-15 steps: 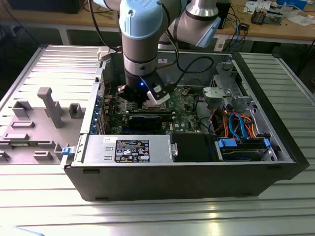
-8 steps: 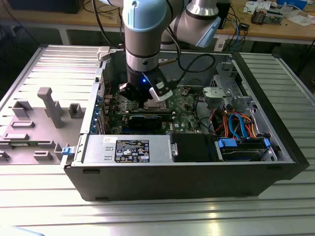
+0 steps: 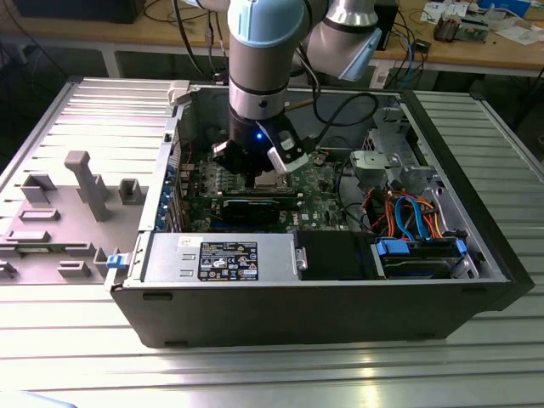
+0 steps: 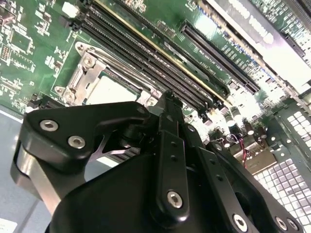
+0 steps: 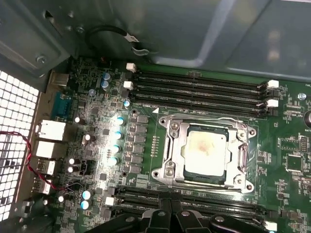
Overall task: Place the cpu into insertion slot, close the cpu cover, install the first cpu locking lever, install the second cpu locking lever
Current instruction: 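Install the second cpu locking lever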
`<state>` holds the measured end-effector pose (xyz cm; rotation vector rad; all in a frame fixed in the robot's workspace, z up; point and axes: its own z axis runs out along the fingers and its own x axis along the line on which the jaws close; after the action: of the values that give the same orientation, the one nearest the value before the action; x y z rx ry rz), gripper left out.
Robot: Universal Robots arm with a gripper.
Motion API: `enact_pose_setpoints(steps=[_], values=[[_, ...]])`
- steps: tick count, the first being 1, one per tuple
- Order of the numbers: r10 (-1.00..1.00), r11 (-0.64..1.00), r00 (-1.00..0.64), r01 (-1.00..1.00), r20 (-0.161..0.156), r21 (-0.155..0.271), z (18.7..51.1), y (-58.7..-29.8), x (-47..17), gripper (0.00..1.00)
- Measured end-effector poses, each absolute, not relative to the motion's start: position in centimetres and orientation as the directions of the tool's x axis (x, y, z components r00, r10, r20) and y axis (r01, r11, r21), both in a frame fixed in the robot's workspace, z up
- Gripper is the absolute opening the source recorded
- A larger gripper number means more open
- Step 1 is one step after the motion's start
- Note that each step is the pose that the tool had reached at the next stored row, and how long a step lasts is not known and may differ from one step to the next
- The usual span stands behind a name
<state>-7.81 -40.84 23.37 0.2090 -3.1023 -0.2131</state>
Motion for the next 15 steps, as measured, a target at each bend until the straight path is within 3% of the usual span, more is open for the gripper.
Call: enact_pose_setpoints(steps=[6,15], values=[[-0.134,0.986,-0.99,-0.129,0.045,0.103,24.4,-40.8,-6.5,0.11],[-0.132,0.987,-0.99,-0.127,0.045,0.103,27.1,-40.8,-6.5,0.11]])
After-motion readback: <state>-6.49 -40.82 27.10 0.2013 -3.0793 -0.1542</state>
